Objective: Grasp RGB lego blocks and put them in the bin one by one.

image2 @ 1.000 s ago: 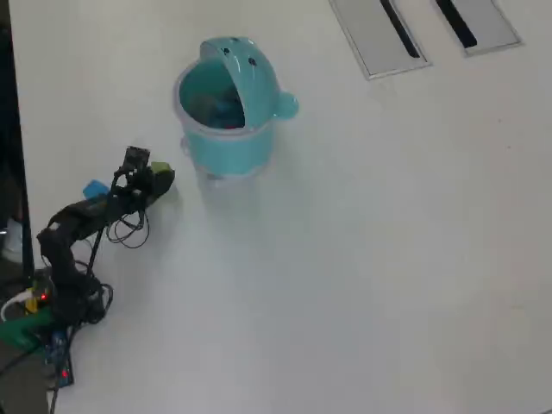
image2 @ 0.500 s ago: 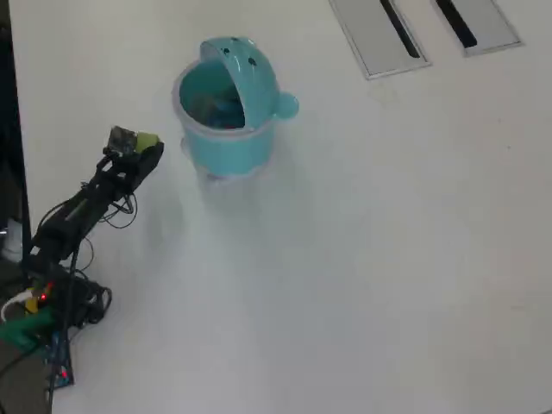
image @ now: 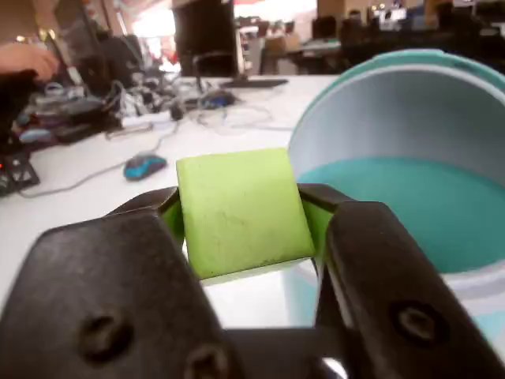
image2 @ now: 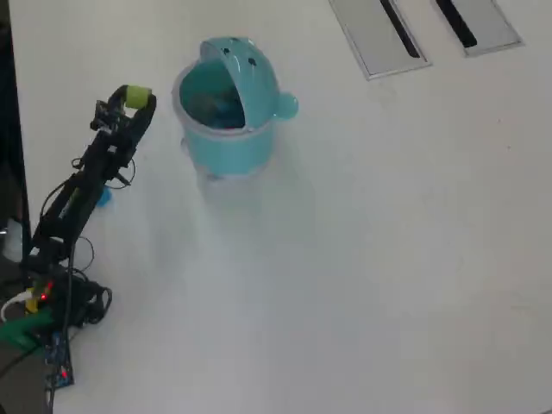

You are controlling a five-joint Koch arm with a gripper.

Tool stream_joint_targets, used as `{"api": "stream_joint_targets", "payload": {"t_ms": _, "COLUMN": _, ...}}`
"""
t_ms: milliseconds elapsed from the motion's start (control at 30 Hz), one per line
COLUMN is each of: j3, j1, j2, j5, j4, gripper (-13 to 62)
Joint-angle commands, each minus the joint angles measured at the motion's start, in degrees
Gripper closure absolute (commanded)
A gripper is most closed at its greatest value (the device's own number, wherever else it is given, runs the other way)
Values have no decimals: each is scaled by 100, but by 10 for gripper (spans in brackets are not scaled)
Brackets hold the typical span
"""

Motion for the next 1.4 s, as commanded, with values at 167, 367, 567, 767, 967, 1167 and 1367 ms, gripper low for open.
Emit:
{"api": "stream_joint_targets", "payload": {"t_ms": 167, "j3": -1811, "j1": 97, "j2": -853, "j5": -44, "j4": -483, "gripper": 370}}
{"api": "stream_joint_targets", "payload": {"t_ms": 367, "j3": -2944, "j1": 334, "j2": -1714, "j5": -62, "j4": -773, "gripper": 370}}
{"api": "stream_joint_targets", "payload": {"t_ms": 567, "j3": -2944, "j1": 721, "j2": -1854, "j5": -62, "j4": -1125, "gripper": 369}}
{"api": "stream_joint_targets", "payload": {"t_ms": 767, "j3": -2865, "j1": 932, "j2": -1995, "j5": -18, "j4": -1573, "gripper": 369}}
{"api": "stream_joint_targets", "payload": {"t_ms": 967, "j3": -2971, "j1": 923, "j2": -2294, "j5": -18, "j4": -1942, "gripper": 369}}
{"api": "stream_joint_targets", "payload": {"t_ms": 1167, "j3": -2918, "j1": 844, "j2": -2663, "j5": -756, "j4": -2250, "gripper": 302}}
{"api": "stream_joint_targets", "payload": {"t_ms": 1367, "j3": -3261, "j1": 905, "j2": -3032, "j5": -1354, "j4": -2285, "gripper": 214}}
